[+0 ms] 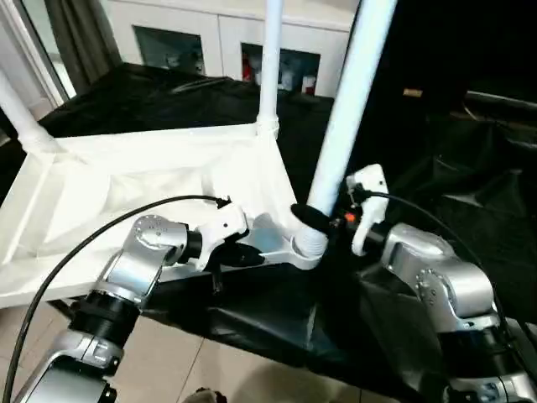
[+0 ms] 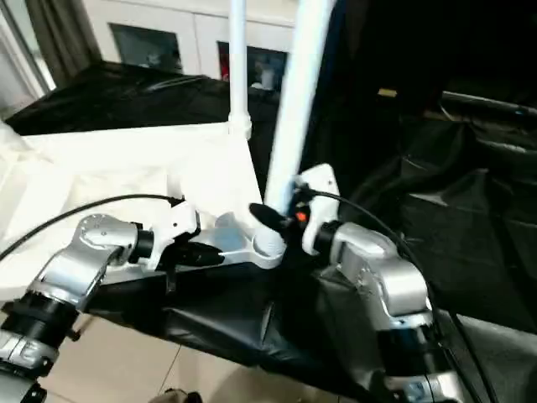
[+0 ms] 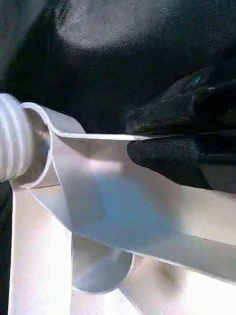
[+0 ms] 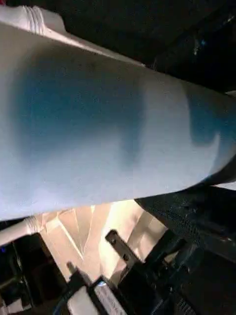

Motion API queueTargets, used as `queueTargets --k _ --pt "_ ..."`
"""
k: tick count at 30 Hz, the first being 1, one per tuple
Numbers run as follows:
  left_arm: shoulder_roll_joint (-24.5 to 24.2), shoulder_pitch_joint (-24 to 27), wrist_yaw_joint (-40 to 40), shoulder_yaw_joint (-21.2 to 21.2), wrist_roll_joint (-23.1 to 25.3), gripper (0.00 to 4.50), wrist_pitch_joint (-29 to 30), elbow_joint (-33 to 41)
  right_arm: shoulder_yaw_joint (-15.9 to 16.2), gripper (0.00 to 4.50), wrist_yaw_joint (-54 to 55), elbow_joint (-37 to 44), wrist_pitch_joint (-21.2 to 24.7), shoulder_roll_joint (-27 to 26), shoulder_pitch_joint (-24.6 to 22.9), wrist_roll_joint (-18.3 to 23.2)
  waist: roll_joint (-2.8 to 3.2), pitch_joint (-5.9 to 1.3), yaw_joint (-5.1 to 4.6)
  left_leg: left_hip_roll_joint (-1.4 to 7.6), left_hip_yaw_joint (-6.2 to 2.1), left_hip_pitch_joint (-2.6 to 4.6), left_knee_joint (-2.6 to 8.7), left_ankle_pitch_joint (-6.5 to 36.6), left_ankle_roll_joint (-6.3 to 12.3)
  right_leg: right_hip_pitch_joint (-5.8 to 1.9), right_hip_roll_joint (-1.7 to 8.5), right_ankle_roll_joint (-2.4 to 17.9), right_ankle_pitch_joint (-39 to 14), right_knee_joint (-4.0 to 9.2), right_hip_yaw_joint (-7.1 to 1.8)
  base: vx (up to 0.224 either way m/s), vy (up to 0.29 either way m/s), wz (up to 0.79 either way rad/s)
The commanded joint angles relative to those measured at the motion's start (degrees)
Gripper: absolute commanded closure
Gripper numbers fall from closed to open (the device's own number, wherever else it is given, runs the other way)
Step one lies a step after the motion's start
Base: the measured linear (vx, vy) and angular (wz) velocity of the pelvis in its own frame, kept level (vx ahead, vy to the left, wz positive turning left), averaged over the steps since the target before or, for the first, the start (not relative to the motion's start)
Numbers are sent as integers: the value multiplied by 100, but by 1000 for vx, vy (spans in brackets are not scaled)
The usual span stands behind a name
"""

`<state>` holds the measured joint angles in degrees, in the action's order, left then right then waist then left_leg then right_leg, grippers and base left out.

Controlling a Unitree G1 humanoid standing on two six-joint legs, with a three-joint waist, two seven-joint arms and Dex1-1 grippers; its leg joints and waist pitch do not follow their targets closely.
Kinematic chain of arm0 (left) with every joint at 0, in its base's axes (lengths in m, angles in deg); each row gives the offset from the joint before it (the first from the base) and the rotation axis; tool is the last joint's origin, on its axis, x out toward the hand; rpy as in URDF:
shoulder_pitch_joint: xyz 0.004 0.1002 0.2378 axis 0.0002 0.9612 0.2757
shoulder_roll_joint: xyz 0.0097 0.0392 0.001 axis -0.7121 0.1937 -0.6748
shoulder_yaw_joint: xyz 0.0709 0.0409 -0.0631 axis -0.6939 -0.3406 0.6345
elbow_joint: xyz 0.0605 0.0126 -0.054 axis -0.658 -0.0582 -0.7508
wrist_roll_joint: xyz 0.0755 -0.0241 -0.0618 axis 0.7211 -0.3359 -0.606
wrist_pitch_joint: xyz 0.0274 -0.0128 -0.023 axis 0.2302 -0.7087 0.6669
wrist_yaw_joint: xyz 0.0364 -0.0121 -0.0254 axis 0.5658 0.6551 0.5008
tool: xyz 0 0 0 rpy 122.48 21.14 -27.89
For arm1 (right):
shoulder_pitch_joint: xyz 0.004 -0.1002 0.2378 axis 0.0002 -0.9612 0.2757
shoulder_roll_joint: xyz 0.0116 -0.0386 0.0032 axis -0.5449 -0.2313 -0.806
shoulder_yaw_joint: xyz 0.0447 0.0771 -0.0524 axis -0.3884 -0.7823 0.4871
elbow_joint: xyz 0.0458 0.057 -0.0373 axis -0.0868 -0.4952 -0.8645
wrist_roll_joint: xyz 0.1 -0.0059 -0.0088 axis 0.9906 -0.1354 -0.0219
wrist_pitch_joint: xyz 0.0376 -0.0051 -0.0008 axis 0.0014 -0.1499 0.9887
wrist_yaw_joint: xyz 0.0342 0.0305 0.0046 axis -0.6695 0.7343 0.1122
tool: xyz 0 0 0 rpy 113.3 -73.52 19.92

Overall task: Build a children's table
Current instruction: Insert table leg to table base

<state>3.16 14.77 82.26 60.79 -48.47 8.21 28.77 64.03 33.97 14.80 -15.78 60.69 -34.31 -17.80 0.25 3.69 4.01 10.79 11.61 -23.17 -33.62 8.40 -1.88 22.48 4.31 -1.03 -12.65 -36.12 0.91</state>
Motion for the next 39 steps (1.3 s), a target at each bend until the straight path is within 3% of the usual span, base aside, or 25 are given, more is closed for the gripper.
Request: queueTargets --k 1,7,16,19,31,36,37,38,39 --pt "24 -21 -99 12 -99 450 33 173 16 257 -13 -125 -87 20 72 -114 -28 -419 40 222 -119 206 384 1191 -74 -168 342 1310 -405 415 -158 0 0 0" --pt "0 -76 -116 -91 -71 450 69 261 118 257 -100 -343 -36 155 223 -221 -41 -446 69 212 -110 200 349 921 29 -192 330 1318 -27 373 -157 0 0 0" --pt "-8 -118 -87 -173 -86 450 50 231 164 257 -184 -1000 -287 80 594 -369 -62 -446 51 214 -112 200 346 1023 -3 -195 331 1359 -161 378 -150 0 0 0" --pt "3 -125 -108 -168 -104 450 55 220 150 259 -203 -1049 -302 62 607 -325 -57 -459 52 210 -112 201 338 921 26 -203 323 1375 18 358 -146 0 0 0" --pt "55 -178 -266 -78 -196 450 74 92 -490 259 -257 -1149 -1070 -132 -187 47 -34 -469 111 210 -110 206 326 960 87 -200 325 1410 157 359 -144 0 0 0" --pt "52 -270 -285 -46 -208 450 71 -4 -671 259 -200 -1205 -1413 -310 -426 164 38 -471 130 215 -134 215 345 1128 6 -196 323 1429 94 359 -131 0 0 0" --pt "50 -292 -296 -43 -201 450 54 -37 -690 259 -189 -1238 -1510 -345 -476 169 24 -471 123 212 -126 216 347 1162 -1 -192 319 1424 80 370 -132 0 0 0" --pt "46 -310 -300 -40 -196 450 39 -66 -698 259 -179 -1264 -1573 -369 -502 169 54 -470 127 210 -138 214 352 1197 -30 -196 325 1428 59 363 -130 0 0 0" --pt "46 -310 -300 -40 -196 450 39 -66 -698 259 -179 -1264 -1573 -369 -502 169 33 -467 119 211 -137 216 358 1246 -51 -201 322 1429 35 372 -129 0 0 0"
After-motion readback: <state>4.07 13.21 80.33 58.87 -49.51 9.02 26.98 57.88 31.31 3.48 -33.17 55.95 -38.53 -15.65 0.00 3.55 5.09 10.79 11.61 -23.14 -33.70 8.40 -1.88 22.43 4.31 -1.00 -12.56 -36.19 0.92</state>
